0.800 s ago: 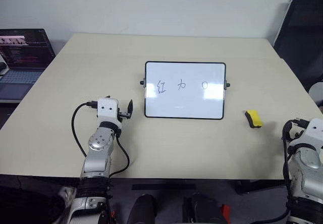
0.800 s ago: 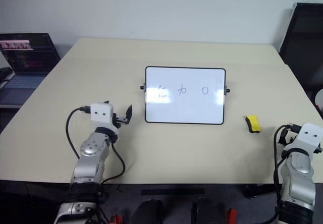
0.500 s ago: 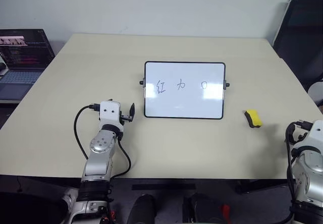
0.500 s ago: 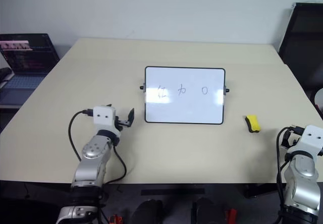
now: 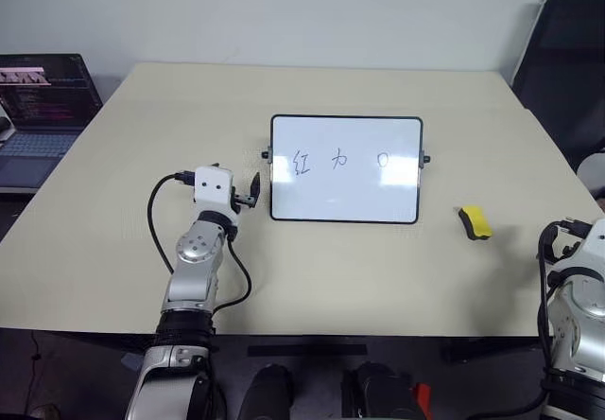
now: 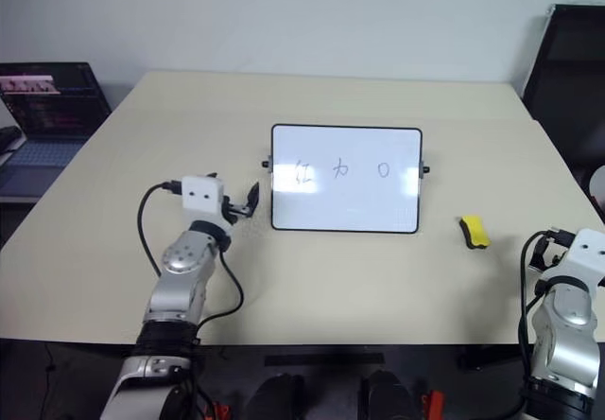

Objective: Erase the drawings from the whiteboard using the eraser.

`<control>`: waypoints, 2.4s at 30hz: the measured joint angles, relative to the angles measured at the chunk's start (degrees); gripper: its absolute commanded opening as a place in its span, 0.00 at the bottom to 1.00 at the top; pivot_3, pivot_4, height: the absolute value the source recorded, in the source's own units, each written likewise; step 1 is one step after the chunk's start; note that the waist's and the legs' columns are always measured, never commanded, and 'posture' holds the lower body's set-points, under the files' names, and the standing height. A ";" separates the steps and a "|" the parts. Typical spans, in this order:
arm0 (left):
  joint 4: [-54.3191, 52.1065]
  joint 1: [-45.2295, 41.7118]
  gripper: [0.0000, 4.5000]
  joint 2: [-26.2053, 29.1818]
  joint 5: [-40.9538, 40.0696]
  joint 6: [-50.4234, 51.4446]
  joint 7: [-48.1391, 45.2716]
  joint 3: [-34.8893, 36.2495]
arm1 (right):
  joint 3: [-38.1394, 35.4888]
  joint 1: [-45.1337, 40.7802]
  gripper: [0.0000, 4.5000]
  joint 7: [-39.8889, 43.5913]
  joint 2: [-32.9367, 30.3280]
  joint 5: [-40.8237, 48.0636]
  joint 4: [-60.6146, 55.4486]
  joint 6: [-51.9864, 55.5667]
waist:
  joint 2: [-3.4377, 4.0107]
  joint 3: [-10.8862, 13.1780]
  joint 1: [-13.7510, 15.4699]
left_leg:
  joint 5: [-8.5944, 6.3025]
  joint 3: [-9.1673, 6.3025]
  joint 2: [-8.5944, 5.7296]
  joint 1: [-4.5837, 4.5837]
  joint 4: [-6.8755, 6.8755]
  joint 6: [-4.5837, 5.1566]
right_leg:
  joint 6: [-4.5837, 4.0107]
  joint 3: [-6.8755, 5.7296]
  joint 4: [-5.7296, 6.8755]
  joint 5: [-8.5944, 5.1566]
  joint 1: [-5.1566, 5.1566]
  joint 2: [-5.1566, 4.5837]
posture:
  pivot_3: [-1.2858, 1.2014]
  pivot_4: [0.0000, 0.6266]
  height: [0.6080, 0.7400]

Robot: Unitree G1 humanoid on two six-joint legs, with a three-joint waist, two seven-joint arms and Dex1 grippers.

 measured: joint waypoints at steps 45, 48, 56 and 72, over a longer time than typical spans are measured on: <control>0.47 -6.78 1.00 -4.78 -9.32 -2.25 -44.88 -21.96 | 11.98 -14.05 0.99 19.24 -10.52 11.11 1.32 35.27 | 0.05 0.06 0.06 | -0.03 -0.08 -0.01 -0.27 -0.02 0.06 | 0.10 -0.08 -0.45 0.07 0.00 0.06 | 0.52 0.24 1.00; 0.45 -6.70 1.00 -4.78 -9.00 -2.25 -44.73 -21.96 | 12.00 -14.07 0.99 19.91 -10.54 10.70 3.46 34.01 | 0.05 0.06 0.01 | -0.03 -0.08 0.00 -0.25 -0.02 0.06 | 0.10 -0.08 -0.43 0.07 0.00 0.07 | 0.52 0.24 1.00; 0.38 -6.72 1.00 -4.88 -9.03 -1.69 -43.19 -21.53 | 12.31 -15.67 0.95 20.18 -10.54 9.44 4.47 32.80 | 0.06 0.06 0.01 | -0.03 -0.07 0.00 -0.25 -0.01 0.06 | 0.11 -0.07 -0.43 0.08 0.01 0.07 | 0.52 0.24 1.00; 0.35 -7.70 1.00 -4.44 -9.68 -0.80 -42.46 -20.98 | 10.01 -17.59 0.12 19.59 -8.74 10.89 5.30 34.07 | 0.06 0.06 0.01 | -0.03 -0.08 0.00 -0.24 0.01 0.06 | 0.11 -0.08 -0.41 0.10 0.02 0.07 | 0.52 0.24 1.00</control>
